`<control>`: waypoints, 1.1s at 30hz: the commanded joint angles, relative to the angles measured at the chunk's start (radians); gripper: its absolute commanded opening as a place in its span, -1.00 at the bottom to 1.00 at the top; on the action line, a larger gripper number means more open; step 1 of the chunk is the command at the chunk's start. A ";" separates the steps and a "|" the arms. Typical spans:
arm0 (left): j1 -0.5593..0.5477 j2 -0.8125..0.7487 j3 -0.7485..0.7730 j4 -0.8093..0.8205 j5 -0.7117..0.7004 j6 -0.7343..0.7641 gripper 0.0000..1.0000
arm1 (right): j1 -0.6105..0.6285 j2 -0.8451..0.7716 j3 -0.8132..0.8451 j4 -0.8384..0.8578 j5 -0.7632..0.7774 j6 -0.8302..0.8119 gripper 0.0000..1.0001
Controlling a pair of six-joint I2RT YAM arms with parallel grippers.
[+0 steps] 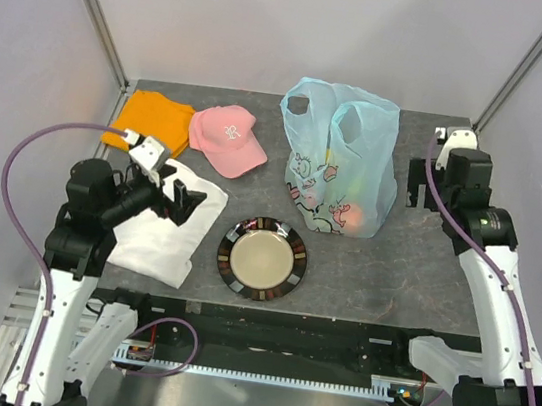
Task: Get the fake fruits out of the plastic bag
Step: Adjust the plastic bag at the center of the board.
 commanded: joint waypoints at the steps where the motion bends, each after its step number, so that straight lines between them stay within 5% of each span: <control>1: -0.001 0.162 0.213 -0.019 0.156 -0.067 0.99 | 0.001 -0.021 0.168 -0.090 -0.142 -0.023 0.96; 10: -0.040 0.650 0.688 -0.023 0.267 -0.271 0.99 | 0.001 0.203 0.390 0.034 -0.354 0.025 0.96; 19: -0.167 0.980 0.938 -0.046 0.112 -0.211 0.88 | 0.004 0.423 0.546 0.093 -0.442 0.130 0.94; 21: -0.198 1.032 0.953 0.011 -0.009 -0.301 0.85 | 0.006 0.453 0.557 0.093 -0.410 0.142 0.92; 24: -0.227 1.118 0.982 0.071 -0.008 -0.343 0.82 | 0.004 0.457 0.528 0.120 -0.417 0.160 0.93; 33: -0.247 1.520 1.370 0.102 -0.142 -0.215 0.90 | 0.059 0.529 0.591 0.145 -0.463 0.210 0.86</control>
